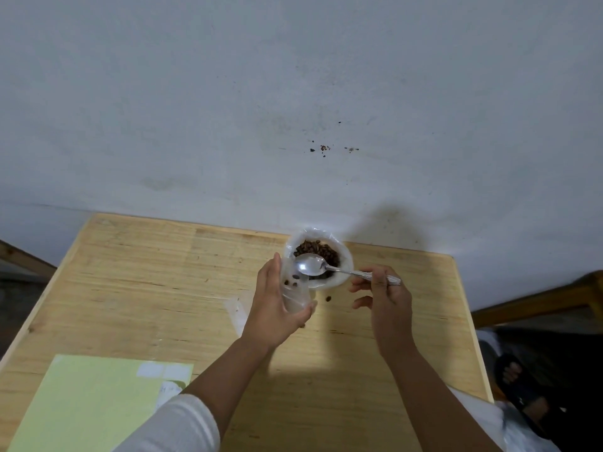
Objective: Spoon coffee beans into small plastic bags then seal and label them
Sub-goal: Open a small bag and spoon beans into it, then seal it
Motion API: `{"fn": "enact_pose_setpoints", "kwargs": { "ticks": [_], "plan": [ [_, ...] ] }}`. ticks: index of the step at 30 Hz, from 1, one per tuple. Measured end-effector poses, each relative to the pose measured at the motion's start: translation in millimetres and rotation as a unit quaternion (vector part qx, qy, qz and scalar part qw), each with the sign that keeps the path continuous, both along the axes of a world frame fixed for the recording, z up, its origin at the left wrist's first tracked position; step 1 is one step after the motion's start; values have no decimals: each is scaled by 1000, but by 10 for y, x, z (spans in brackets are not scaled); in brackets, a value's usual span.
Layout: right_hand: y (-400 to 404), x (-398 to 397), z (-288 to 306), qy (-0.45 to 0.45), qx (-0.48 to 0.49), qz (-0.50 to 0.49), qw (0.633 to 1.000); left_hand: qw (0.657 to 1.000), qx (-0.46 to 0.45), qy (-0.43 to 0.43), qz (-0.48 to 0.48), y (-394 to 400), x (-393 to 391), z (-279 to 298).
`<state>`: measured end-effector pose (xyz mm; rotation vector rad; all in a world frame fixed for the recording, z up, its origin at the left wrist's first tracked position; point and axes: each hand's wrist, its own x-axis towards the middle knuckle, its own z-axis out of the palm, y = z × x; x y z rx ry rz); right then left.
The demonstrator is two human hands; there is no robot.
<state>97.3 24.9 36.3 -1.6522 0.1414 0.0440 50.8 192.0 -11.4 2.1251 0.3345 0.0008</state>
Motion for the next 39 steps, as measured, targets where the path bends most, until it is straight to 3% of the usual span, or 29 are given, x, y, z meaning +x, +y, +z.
{"fn": "enact_pose_setpoints", "kwargs": {
  "ticks": [5,10,19,29,39],
  "plan": [
    [21,91,-102,19,-99,-121,987,1000,-14,2,5,14,-12,-16],
    [175,178,-279,48,-158,-139,976,999,-29,6,12,26,-8,-56],
    [235,237,-396,202,87,-155,963,1000,-25,8,5,29,-4,-55],
    [90,114,-132,167,142,-98,971,1000,-27,8,1,12,9,-41],
    [33,-10,-64,80,54,-11,995,1000,-26,10,0,22,29,-41]
  ]
}}
